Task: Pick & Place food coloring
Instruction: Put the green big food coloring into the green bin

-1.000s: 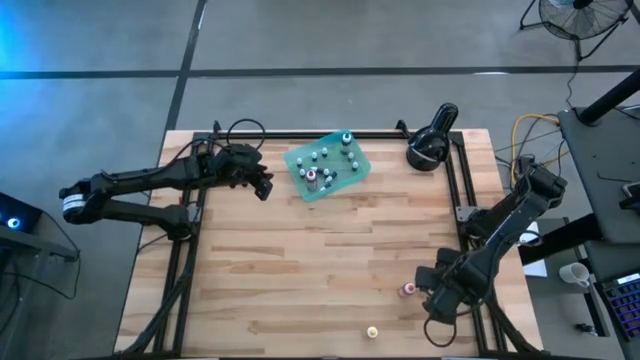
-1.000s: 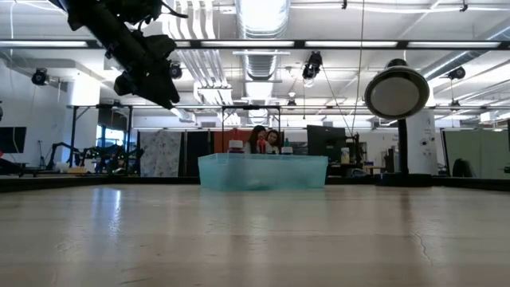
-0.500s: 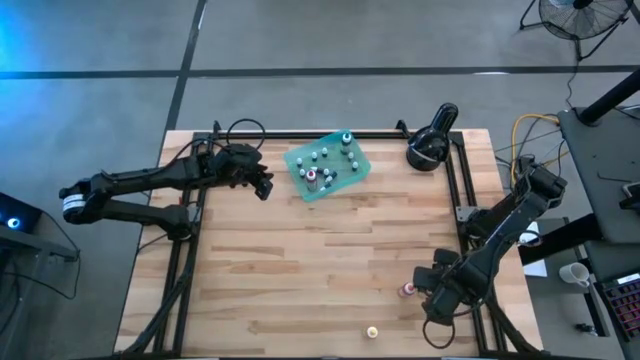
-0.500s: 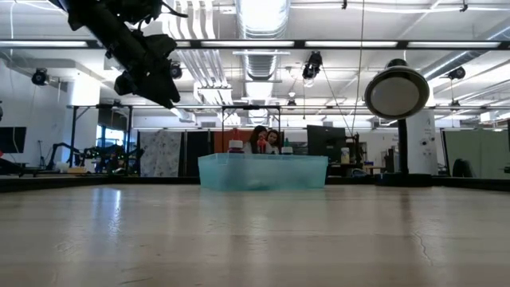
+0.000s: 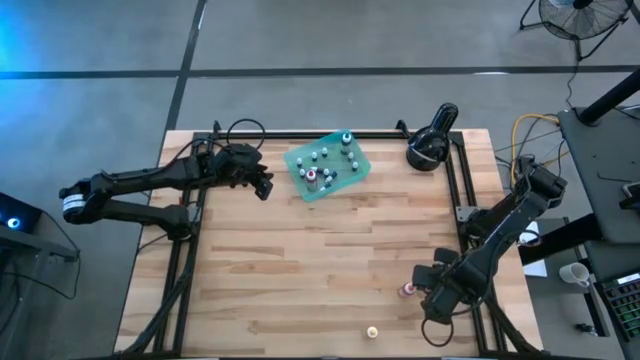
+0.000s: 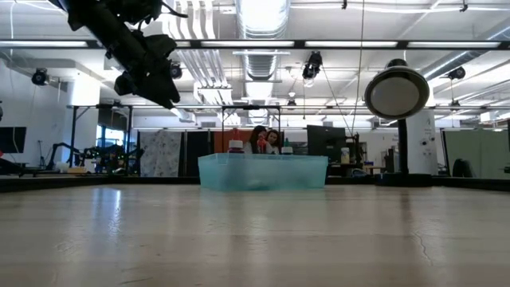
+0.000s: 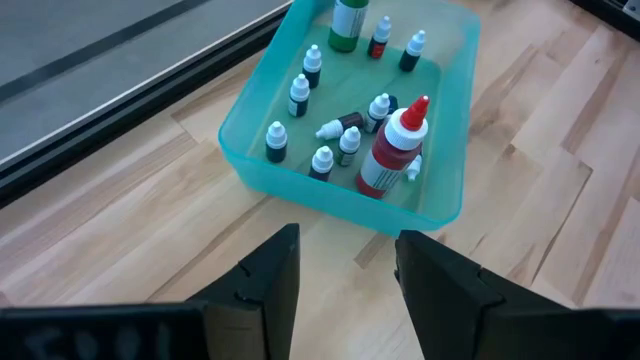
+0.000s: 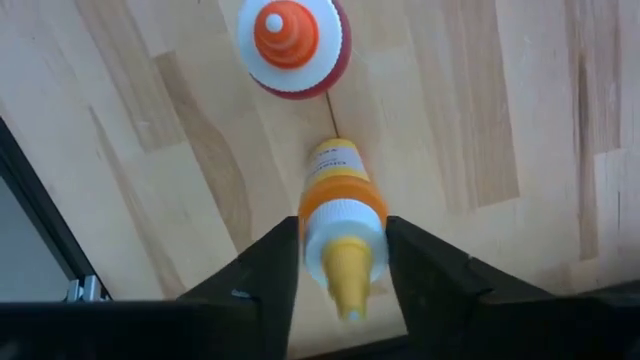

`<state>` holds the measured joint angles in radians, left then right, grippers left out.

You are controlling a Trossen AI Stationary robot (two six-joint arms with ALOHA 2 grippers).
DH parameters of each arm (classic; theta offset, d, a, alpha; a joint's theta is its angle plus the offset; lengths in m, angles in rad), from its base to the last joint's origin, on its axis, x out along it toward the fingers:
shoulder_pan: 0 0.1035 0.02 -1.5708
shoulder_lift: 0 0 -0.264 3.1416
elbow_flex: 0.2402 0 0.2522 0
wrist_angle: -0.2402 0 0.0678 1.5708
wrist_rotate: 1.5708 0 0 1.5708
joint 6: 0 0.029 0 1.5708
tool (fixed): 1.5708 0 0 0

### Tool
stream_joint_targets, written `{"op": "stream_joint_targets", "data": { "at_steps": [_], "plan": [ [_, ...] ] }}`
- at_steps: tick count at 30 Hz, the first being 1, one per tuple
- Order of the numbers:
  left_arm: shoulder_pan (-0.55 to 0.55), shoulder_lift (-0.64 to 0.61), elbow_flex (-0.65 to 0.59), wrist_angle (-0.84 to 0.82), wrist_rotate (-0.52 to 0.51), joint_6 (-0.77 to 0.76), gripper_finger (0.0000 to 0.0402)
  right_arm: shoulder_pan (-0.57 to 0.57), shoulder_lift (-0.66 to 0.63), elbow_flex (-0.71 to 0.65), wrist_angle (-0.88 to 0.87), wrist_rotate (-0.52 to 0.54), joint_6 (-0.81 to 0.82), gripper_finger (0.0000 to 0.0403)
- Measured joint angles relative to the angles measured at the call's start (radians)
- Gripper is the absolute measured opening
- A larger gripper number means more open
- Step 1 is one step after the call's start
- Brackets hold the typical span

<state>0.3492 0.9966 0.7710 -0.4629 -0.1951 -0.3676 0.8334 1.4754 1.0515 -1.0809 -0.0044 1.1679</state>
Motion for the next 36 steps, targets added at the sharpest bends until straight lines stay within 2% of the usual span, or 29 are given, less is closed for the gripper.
{"op": "stream_joint_targets", "data": {
  "at_steps": [5, 10, 12, 15, 18, 20, 22, 25, 29, 32, 36],
  "plan": [
    [0.0, 0.0, -0.003, -0.001, 0.0, 0.0, 0.014, -0.01, -0.001, 0.0, -0.01, -0.014, -0.033, 0.0096],
    [0.0, 0.0, -0.004, 0.0, 0.0, 0.001, 0.014, -0.031, -0.001, 0.002, -0.033, -0.021, -0.028, 0.0095],
    [0.0, 0.0, -0.004, 0.0, 0.0, 0.001, 0.014, -0.058, -0.001, 0.016, -0.094, 0.027, 0.005, 0.0095],
    [0.0, 0.0, -0.004, 0.0, 0.0, 0.001, 0.014, -0.136, -0.015, 0.074, -0.239, 0.204, 0.053, 0.0095],
    [0.0, 0.0, -0.004, 0.005, 0.0, 0.002, 0.014, -0.273, -0.029, 0.155, -0.426, 0.363, 0.093, 0.0095],
    [0.0, 0.0, -0.004, 0.016, 0.0, 0.002, 0.014, -0.406, -0.035, 0.217, -0.462, 0.4, 0.06, 0.0095],
    [0.0, 0.0, -0.005, 0.027, 0.0, 0.002, 0.014, -0.557, -0.035, 0.266, -0.457, 0.406, -0.043, 0.0095],
    [0.0, 0.0, -0.005, 0.034, 0.002, 0.002, 0.014, -0.789, -0.026, 0.34, -0.356, 0.397, -0.188, 0.0095],
    [0.0, 0.0, -0.004, 0.017, 0.042, -0.001, 0.014, -1.035, 0.022, 0.447, -0.264, 0.309, -0.35, 0.0095],
    [0.0, -0.002, -0.005, -0.003, 0.068, -0.026, 0.014, -1.138, 0.092, 0.549, -0.267, 0.244, -0.441, 0.0095],
    [0.0, -0.004, -0.006, -0.035, 0.071, -0.064, 0.014, -1.191, 0.237, 0.709, -0.263, 0.202, -0.549, 0.0095]
  ]
}}
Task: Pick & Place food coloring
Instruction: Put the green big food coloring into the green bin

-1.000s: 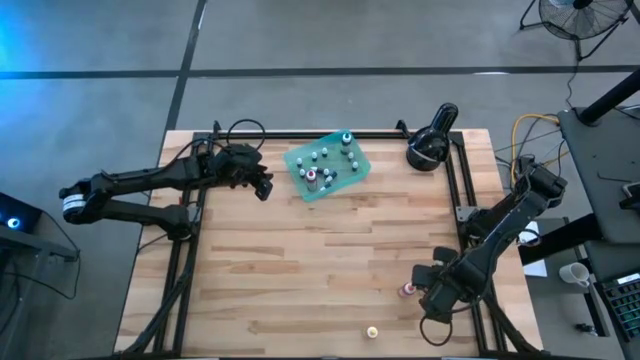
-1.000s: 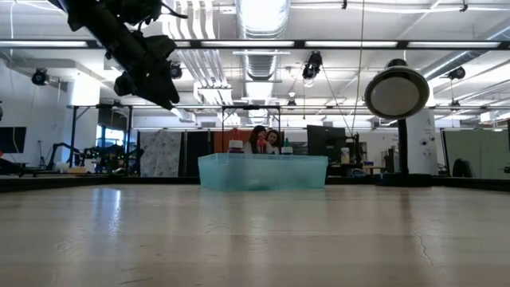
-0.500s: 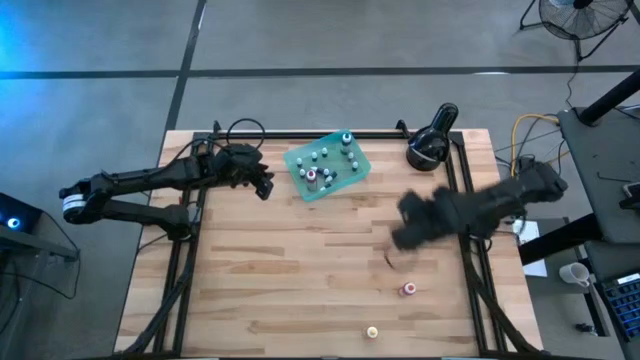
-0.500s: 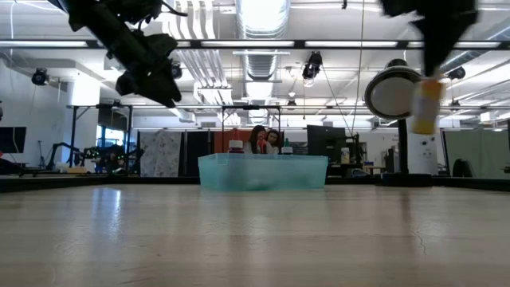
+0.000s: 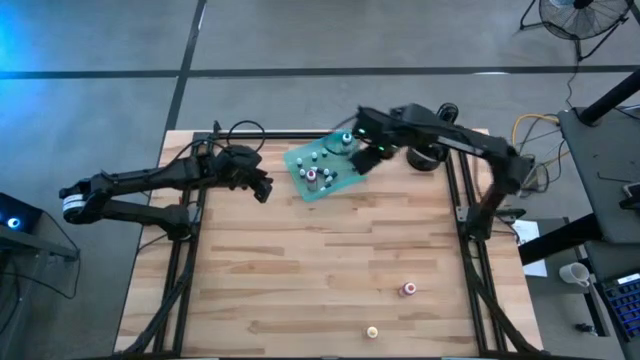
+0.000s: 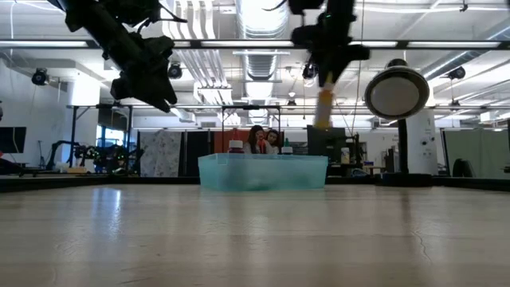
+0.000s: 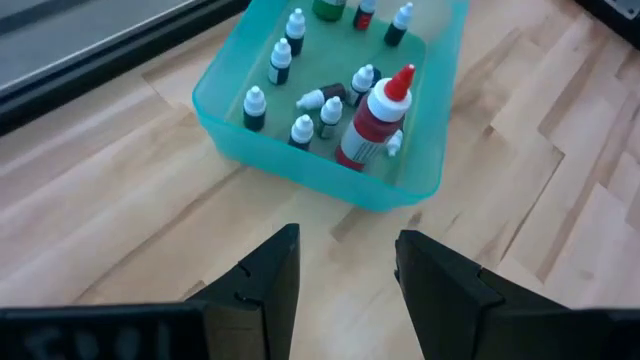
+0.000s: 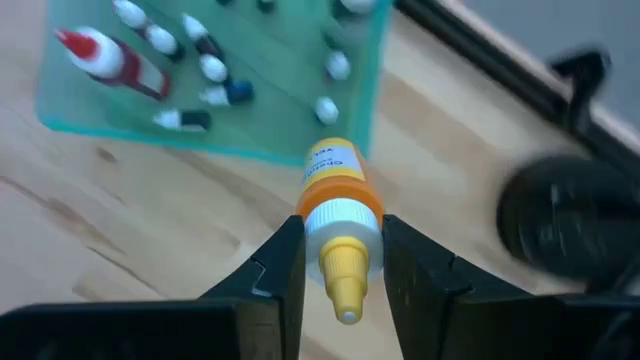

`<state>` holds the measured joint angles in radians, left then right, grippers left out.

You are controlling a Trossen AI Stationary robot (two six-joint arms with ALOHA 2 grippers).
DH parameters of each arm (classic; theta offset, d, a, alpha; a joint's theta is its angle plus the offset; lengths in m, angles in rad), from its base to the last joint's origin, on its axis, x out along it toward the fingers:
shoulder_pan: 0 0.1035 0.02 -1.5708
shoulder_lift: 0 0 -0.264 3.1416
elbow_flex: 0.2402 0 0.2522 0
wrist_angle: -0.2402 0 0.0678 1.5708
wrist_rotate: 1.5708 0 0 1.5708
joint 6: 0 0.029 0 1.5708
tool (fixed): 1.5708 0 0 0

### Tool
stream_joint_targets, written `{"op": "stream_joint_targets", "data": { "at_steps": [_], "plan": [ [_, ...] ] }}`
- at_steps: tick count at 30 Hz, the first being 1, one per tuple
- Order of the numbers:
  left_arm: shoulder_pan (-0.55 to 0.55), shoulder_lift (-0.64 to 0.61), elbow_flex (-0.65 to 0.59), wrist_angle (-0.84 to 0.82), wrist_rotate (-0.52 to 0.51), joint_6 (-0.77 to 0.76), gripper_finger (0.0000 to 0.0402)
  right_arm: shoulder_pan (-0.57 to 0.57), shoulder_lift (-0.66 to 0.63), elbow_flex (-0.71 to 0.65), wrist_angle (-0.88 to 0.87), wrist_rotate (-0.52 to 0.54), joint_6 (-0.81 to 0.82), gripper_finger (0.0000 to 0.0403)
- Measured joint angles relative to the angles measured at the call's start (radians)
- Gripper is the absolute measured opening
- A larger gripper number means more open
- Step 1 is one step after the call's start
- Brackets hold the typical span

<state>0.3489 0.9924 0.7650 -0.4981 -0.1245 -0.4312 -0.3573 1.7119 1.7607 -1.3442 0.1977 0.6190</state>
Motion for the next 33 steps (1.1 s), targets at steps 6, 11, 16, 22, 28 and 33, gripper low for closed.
{"op": "stream_joint_targets", "data": {
  "at_steps": [6, 11, 16, 22, 28, 33],
  "plan": [
    [0.0, -0.005, 0.0, -0.023, 0.0, -0.017, 0.014, -0.041, 0.251, 0.28, -0.07, -0.093, -0.124, 0.0095],
    [0.0, -0.018, 0.0, -0.059, 0.0, -0.049, 0.014, -0.089, 0.413, 0.446, -0.141, -0.156, -0.176, 0.0095],
    [0.0, -0.034, -0.001, -0.108, -0.003, -0.066, 0.014, -0.119, 0.53, 0.563, -0.142, -0.183, -0.198, 0.0095],
    [0.0, -0.059, -0.002, -0.15, -0.008, -0.068, 0.014, -0.129, 0.617, 0.594, -0.142, -0.18, -0.221, 0.0095],
    [0.0, -0.082, -0.023, -0.156, -0.017, -0.088, 0.014, -0.13, 0.652, 0.593, -0.116, -0.173, -0.226, 0.0095],
    [0.0, -0.103, -0.062, -0.15, -0.019, -0.13, 0.014, -0.138, 0.655, 0.592, -0.107, -0.169, -0.23, 0.0097]
  ]
}}
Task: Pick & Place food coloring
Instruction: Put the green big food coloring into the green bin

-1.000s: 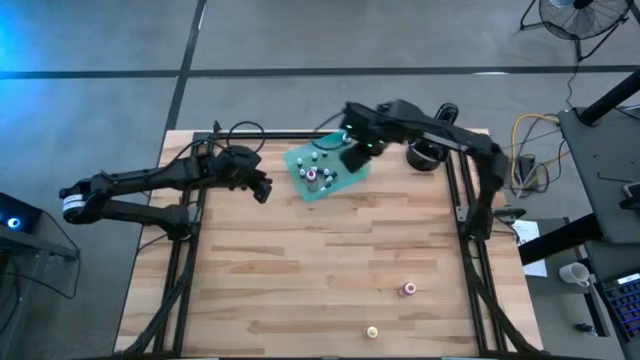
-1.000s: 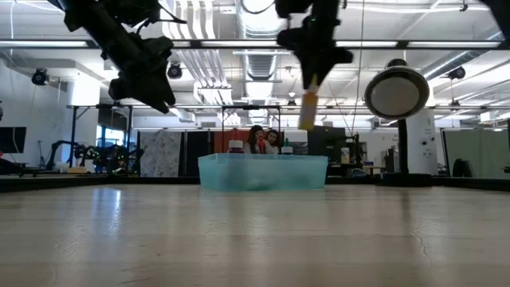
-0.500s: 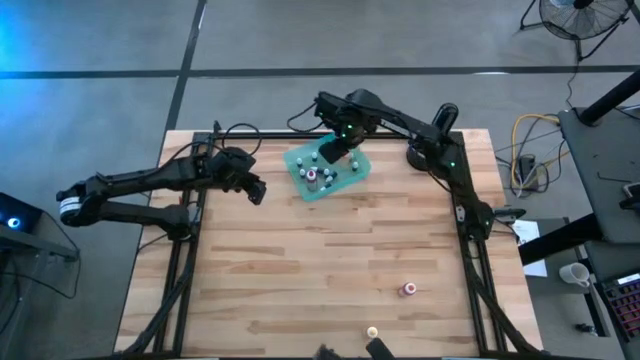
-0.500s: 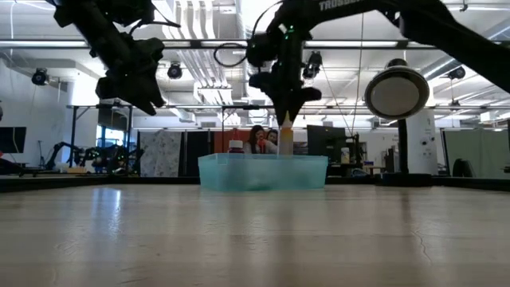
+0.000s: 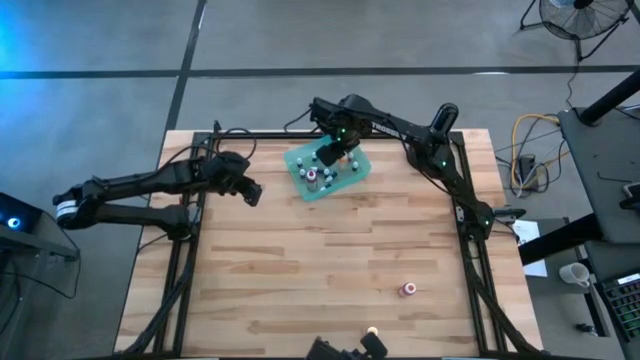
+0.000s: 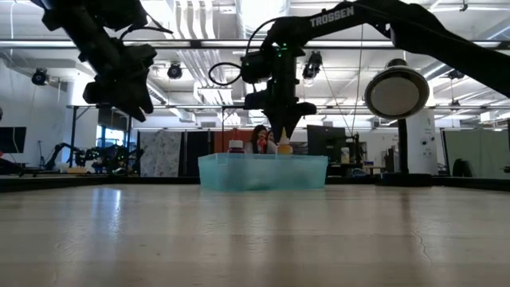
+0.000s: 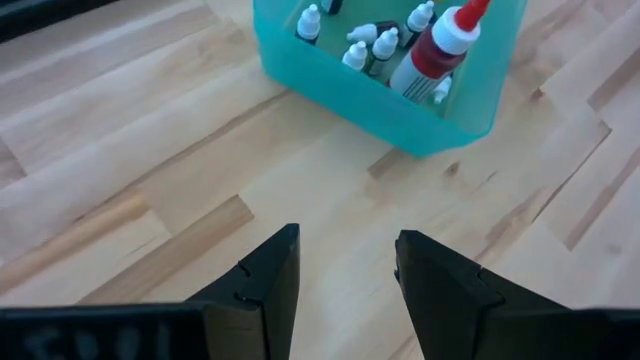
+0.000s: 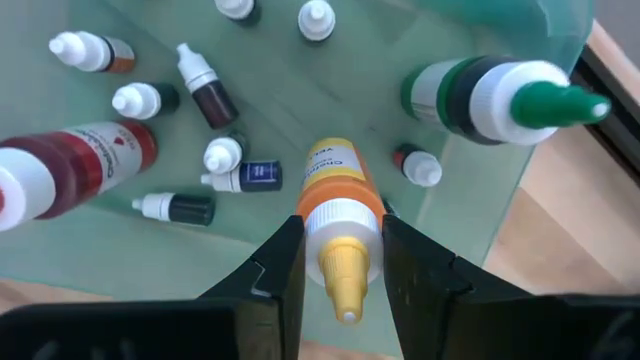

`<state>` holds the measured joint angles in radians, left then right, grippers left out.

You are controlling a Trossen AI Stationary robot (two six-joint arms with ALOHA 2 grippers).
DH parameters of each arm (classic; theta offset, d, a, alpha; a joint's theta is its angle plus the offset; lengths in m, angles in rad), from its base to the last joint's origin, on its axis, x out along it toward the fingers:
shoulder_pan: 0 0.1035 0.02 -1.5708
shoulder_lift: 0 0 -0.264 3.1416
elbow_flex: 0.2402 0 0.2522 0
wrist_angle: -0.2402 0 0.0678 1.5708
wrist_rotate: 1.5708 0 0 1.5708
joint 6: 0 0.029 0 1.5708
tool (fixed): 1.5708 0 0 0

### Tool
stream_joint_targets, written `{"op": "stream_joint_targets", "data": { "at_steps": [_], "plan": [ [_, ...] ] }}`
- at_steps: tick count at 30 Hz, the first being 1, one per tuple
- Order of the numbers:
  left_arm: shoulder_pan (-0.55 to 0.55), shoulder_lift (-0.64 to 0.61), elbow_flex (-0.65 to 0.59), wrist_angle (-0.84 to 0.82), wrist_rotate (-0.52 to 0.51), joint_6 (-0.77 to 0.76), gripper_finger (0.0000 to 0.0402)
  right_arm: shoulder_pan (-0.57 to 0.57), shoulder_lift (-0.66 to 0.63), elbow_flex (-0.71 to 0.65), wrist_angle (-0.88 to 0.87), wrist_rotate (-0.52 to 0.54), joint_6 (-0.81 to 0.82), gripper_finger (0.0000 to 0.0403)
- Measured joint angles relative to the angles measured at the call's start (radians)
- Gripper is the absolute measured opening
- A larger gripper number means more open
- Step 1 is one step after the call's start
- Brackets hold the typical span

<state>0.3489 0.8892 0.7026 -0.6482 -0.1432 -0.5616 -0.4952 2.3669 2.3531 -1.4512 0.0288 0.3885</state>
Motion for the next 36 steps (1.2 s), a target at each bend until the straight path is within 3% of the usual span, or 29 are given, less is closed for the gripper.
{"op": "stream_joint_targets", "data": {
  "at_steps": [20, 36],
  "plan": [
    [0.0, -0.051, -0.02, 0.001, -0.013, -0.02, 0.014, -0.005, 0.034, -0.003, 0.022, -0.011, -0.037, 0.0102],
    [0.0, -0.05, -0.02, 0.002, -0.012, -0.016, 0.014, -0.007, -0.01, -0.003, 0.047, -0.002, -0.083, 0.0202]
  ]
}}
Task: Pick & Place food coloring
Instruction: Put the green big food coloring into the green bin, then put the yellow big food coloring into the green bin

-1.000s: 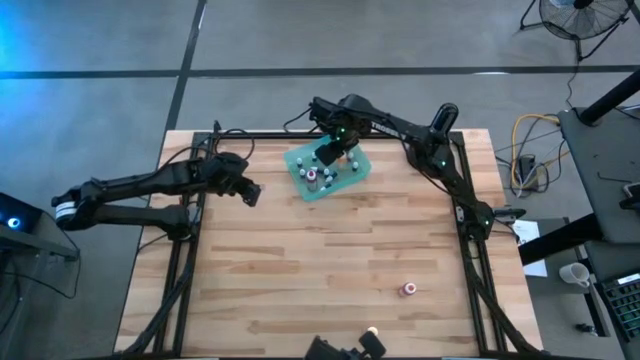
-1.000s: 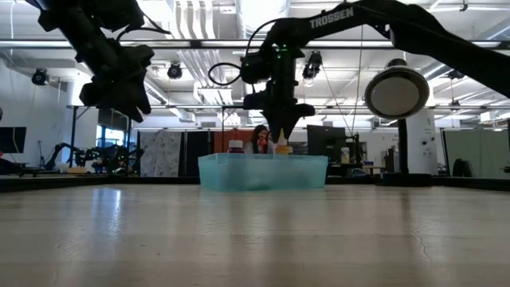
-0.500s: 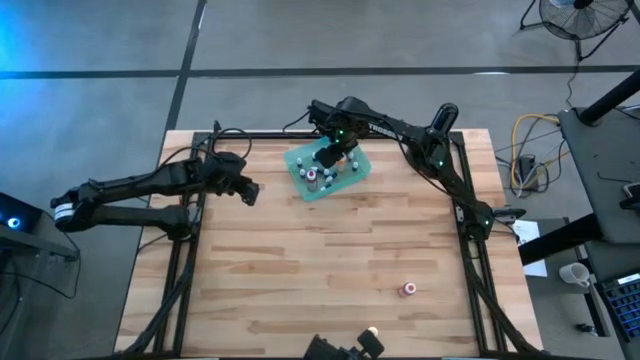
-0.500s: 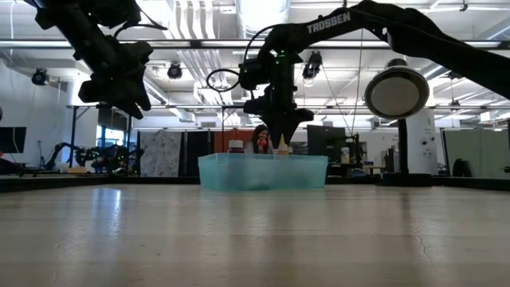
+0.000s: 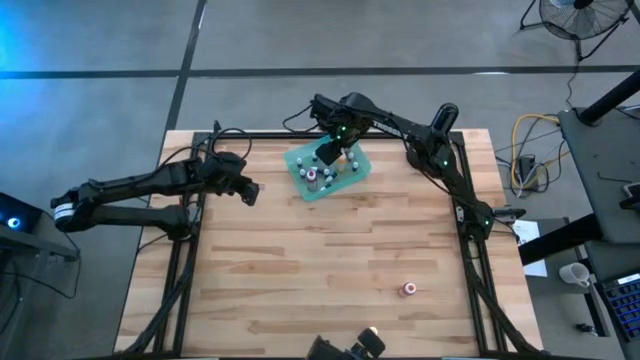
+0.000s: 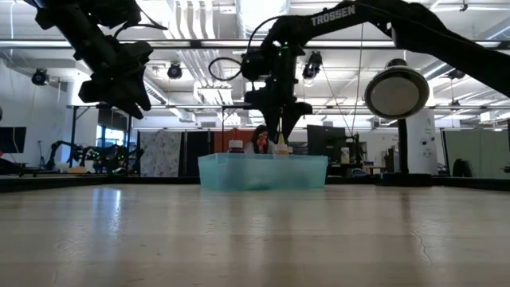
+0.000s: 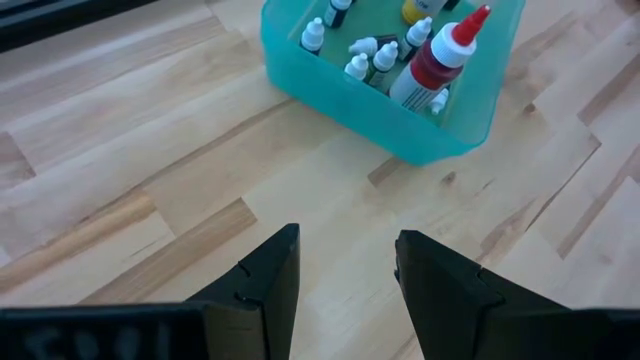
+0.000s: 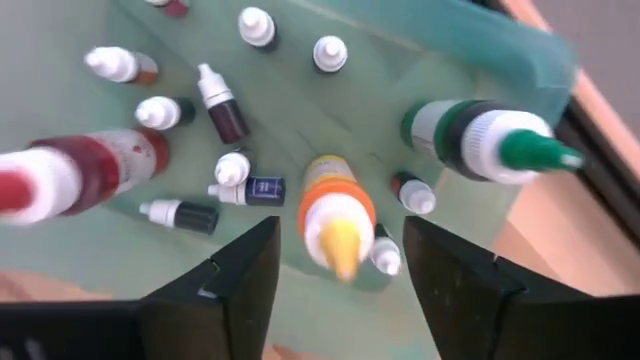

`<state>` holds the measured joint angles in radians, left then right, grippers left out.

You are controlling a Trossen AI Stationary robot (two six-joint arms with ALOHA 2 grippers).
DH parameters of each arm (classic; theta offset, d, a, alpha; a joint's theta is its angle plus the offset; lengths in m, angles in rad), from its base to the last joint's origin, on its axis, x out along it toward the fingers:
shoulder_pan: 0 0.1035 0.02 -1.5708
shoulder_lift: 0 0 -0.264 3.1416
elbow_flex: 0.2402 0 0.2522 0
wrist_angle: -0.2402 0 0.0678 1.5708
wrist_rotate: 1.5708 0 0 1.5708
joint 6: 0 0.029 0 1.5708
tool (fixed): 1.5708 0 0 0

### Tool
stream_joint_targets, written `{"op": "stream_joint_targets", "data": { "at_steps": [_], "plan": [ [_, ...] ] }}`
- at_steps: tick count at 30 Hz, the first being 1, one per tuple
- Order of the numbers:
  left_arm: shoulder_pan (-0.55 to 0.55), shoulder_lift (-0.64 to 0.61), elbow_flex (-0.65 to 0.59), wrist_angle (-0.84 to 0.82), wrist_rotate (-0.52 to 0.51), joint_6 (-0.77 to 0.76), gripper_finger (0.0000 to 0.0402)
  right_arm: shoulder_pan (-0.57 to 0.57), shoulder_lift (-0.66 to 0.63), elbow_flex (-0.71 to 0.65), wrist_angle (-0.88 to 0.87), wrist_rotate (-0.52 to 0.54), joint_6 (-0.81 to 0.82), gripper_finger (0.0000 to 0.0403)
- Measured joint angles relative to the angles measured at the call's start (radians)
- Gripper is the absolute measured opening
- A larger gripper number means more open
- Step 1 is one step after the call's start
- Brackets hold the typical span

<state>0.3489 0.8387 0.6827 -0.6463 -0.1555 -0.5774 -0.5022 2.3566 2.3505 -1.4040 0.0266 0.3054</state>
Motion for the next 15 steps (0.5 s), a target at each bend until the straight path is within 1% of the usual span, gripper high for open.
{"op": "stream_joint_targets", "data": {
  "at_steps": [3, 7, 11, 15],
  "plan": [
    [0.0, 0.0, 0.0, 0.002, 0.0, 0.001, 0.014, 0.003, -0.054, 0.0, -0.032, -0.001, -0.031, 0.0212],
    [0.0, 0.0, 0.0, 0.003, 0.0, 0.014, 0.014, 0.051, -0.182, 0.0, -0.133, 0.006, -0.128, 0.0216],
    [0.0, 0.0, 0.0, 0.008, 0.0, 0.044, 0.014, 0.145, -0.311, -0.016, -0.167, 0.003, -0.192, 0.0216],
    [0.0, 0.0, 0.0, 0.025, 0.0, 0.083, 0.014, 0.26, -0.445, -0.1, -0.162, 0.027, -0.127, 0.0216]
  ]
}}
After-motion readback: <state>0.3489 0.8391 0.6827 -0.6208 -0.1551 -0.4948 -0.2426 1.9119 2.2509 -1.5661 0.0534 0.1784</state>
